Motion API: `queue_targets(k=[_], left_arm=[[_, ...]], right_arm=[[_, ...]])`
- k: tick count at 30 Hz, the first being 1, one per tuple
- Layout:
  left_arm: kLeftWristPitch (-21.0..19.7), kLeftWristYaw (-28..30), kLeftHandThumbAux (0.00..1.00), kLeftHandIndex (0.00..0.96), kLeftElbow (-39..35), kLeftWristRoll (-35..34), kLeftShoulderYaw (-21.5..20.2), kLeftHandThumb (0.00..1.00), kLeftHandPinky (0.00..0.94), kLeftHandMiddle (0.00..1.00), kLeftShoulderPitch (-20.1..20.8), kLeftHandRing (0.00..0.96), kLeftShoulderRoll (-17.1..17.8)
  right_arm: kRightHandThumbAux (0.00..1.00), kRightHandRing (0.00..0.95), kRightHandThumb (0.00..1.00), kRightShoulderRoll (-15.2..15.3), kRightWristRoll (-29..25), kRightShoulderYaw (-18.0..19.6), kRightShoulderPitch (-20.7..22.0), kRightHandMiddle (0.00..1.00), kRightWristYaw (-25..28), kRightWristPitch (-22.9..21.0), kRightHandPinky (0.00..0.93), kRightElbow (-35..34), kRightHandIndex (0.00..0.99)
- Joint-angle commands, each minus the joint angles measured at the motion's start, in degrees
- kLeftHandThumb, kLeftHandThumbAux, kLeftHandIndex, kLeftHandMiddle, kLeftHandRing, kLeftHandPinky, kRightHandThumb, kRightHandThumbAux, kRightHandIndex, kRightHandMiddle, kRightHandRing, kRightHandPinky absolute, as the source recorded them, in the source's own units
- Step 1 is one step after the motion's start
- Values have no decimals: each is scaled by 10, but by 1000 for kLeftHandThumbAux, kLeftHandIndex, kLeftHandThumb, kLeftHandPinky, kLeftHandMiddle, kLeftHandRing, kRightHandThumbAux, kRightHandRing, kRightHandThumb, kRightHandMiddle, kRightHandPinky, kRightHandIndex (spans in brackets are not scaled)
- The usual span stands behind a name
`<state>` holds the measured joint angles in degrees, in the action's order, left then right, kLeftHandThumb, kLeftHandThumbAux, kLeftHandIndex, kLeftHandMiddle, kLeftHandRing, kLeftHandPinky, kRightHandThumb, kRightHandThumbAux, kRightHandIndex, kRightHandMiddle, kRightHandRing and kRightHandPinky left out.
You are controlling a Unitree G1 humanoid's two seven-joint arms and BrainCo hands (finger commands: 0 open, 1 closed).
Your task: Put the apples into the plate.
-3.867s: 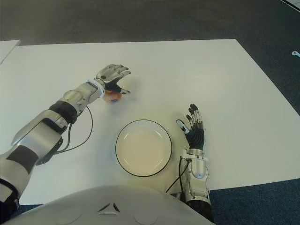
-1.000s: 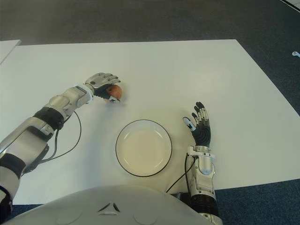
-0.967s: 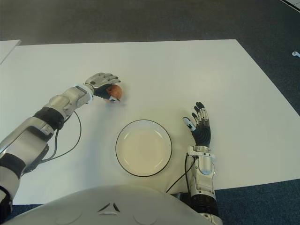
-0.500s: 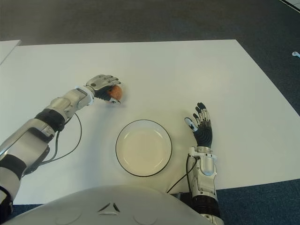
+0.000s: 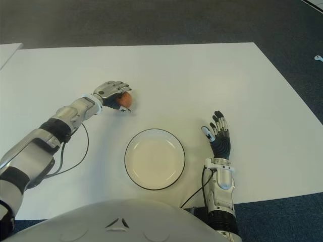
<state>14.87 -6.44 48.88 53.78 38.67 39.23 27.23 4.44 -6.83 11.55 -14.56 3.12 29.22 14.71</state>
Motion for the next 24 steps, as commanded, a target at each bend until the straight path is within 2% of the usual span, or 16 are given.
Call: queue_targets(k=[1,12,24], left_arm=[[-6,6,308,51,11,-1,7,352,40,7,-28,3,-9],[-14,-2,317,63,23,-7,11,360,47,22,-39,18,-25],[-20,-11,331,69,44,-6,19,369,67,34,-43,29,-39]], right_arm=[[542,0,192,-5,0,1,-28,0,0,-35,0,30,0],[521,0,192,-9,1,7,-29,0,-9,-24,0,24,0],[502,0,186,-4,-3,11,-36,0,-5,-34,0,10,0]])
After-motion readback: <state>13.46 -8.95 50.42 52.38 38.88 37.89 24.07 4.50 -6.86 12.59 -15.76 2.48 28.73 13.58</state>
